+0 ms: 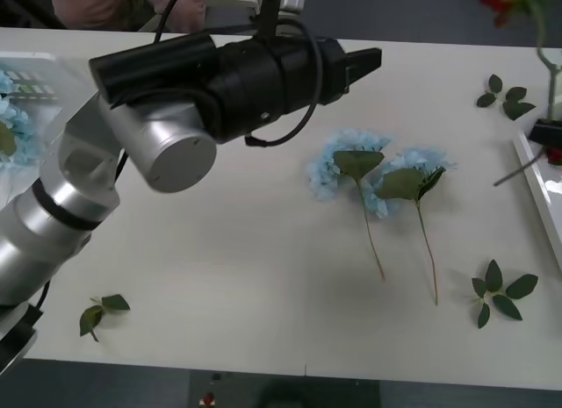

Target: Put the red flowers into the right box and the blue flowers into the left box

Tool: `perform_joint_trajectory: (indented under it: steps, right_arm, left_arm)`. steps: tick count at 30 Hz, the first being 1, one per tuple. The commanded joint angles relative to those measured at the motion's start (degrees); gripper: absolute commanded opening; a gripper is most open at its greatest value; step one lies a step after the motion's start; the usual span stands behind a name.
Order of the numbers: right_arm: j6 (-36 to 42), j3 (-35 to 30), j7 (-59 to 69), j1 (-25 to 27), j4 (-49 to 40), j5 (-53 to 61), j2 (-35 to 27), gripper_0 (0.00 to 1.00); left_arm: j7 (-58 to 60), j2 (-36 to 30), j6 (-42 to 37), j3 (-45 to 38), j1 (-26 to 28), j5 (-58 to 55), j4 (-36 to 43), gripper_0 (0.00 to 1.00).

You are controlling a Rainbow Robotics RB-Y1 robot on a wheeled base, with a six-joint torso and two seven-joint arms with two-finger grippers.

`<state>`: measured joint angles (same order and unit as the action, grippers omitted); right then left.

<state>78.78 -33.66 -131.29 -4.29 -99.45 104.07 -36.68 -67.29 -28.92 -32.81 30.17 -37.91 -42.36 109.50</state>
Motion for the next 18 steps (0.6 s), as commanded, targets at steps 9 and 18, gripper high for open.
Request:
perform_joint_trajectory:
  steps: [9,18]
  right_arm:
    - [-1.6,-7.0,13.0,9.0,10.4,-14.6,-16.9,0.00]
    - [-4.3,-2.4,11.8,2.4,28.1,-28.2,-26.2,0.00]
  left_arm:
    - [-9.6,-12.2,-1.3,1.7,10.8,-3.3,12.6,1.00]
    - [-23.3,-17.5,-15.1,-5.2,12.9,-14.2,12.4,1.00]
